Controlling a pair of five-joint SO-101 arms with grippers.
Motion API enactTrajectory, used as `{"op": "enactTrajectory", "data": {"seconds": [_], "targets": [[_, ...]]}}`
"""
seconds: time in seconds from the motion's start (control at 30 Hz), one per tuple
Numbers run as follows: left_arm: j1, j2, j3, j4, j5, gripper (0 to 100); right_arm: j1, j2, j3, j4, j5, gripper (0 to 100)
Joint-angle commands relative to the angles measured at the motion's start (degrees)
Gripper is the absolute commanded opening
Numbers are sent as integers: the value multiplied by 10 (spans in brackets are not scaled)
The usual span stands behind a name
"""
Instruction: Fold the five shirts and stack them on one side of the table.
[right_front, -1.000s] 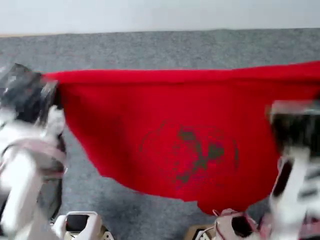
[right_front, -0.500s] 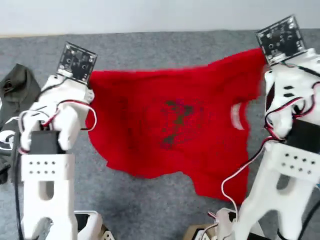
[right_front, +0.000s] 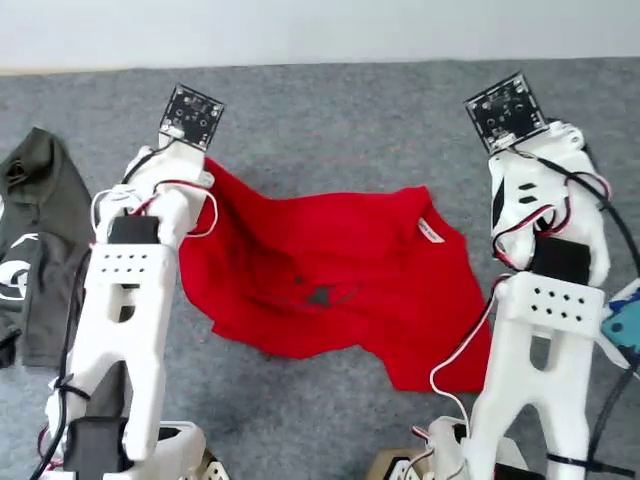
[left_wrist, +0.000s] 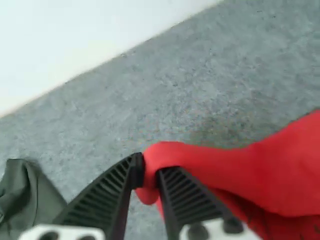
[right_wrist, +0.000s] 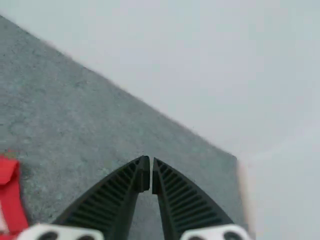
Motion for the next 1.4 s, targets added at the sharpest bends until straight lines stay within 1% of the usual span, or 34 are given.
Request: {"op": "enactTrajectory", "data": {"seconds": [0.0, 0.07, 0.2, 0.27, 0.4, 0.57, 0.67, 0.77, 0.87, 1.17, 1.37], "targets": [[8, 0, -23, 34, 2, 3, -12, 34, 0, 17, 2, 11], [11, 1, -22, 71, 2, 3, -24, 67, -5, 52, -4, 11], [7, 1, -20, 135, 2, 3, -65, 133, -66, 167, -82, 11], [7, 1, -5, 149, 2, 3, -98, 171, -107, 237, -111, 11], [7, 1, 42, 150, 2, 3, -167, 247, -194, 354, -147, 11], [7, 1, 73, 150, 2, 3, -227, 342, -290, 458, -195, 19], [7, 1, 81, 149, 3, 3, -247, 393, -337, 509, -246, 91], [7, 1, 85, 140, 4, 3, -254, 438, -383, 539, -308, 172], [7, 1, 97, 120, 4, 3, -255, 476, -415, 551, -337, 211], [10, 1, 122, 114, 4, 3, -282, 531, -427, 563, -341, 210], [11, 1, 121, 113, 4, 3, -279, 560, -429, 561, -341, 210]]}}
